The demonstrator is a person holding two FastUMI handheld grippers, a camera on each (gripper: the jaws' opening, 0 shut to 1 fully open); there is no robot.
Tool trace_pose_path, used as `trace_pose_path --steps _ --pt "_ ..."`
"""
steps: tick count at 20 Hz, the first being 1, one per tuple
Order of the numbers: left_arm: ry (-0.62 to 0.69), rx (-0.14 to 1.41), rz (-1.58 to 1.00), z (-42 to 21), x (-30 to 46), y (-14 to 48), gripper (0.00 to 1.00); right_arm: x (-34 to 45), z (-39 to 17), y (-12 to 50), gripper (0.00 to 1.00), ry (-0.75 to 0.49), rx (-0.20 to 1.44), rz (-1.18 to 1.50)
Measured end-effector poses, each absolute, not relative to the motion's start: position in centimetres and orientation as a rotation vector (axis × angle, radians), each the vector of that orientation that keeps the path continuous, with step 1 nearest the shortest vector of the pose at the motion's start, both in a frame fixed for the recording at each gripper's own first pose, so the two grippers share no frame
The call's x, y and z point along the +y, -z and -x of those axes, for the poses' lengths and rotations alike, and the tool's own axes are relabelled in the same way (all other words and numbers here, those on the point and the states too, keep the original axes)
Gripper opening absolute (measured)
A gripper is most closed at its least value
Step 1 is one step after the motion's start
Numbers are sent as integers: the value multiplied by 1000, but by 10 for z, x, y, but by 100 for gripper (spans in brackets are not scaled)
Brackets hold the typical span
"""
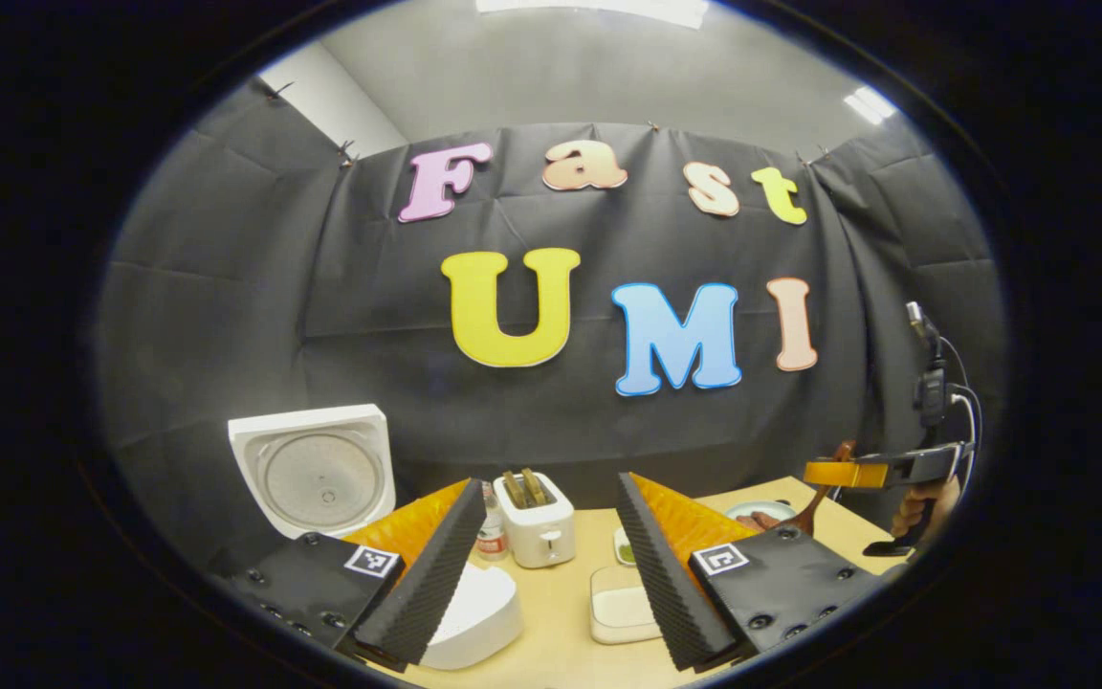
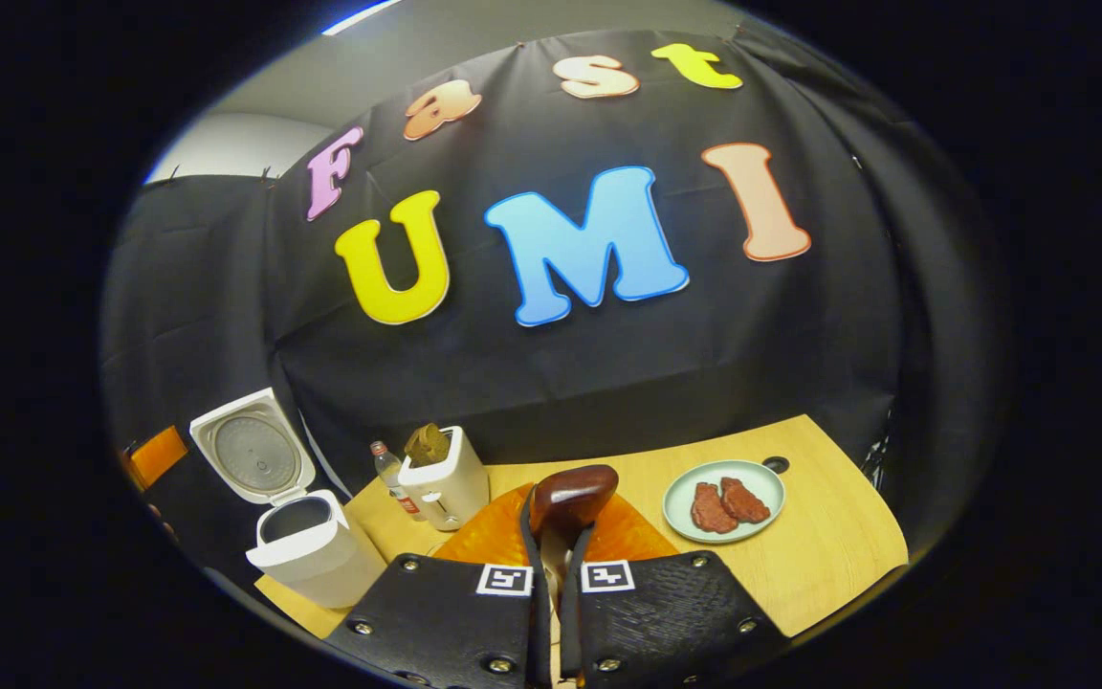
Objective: Close the left gripper, press the button to open the rice cooker; take a wooden spoon from the chopstick holder with the right hand, scoop a spoonful of rice and pour it into the rice cooker, then put the wooden spoon back into the chopstick holder.
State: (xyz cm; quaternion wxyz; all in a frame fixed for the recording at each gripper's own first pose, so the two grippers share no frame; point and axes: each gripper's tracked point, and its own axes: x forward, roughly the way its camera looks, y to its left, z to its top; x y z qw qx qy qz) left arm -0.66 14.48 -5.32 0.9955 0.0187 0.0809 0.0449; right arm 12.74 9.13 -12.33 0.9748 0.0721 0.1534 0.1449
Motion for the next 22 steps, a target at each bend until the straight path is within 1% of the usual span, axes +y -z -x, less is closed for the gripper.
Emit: trace_pose_path --steps 5,8,9,10,11,13,14,15,19,22 --pt "-106 163 -36 14 179 47 96 145 -143 150 4 -350 327 -58" --pt "-110 169 -44 16 194 48 96 166 -152 176 4 -372 350 8" --pt "-112 175 -48 17 198 51 99 175 -155 187 4 -384 357 39" --pt "-113 182 -51 17 201 52 100 182 -159 200 4 -395 370 75" --pt "-114 187 -54 18 204 55 96 189 -162 212 4 -403 378 114" --pt "-117 187 -67 17 211 57 96 200 -170 235 4 -412 380 204" --pt "-119 184 -76 17 216 55 100 201 -174 246 5 -404 386 255" --pt "-117 185 -79 17 218 54 96 204 -176 255 5 -405 395 284" --pt "-116 198 -87 17 233 59 96 211 -181 289 5 -396 452 309" --pt "-121 207 -80 16 240 66 96 229 -170 298 5 -438 511 207"
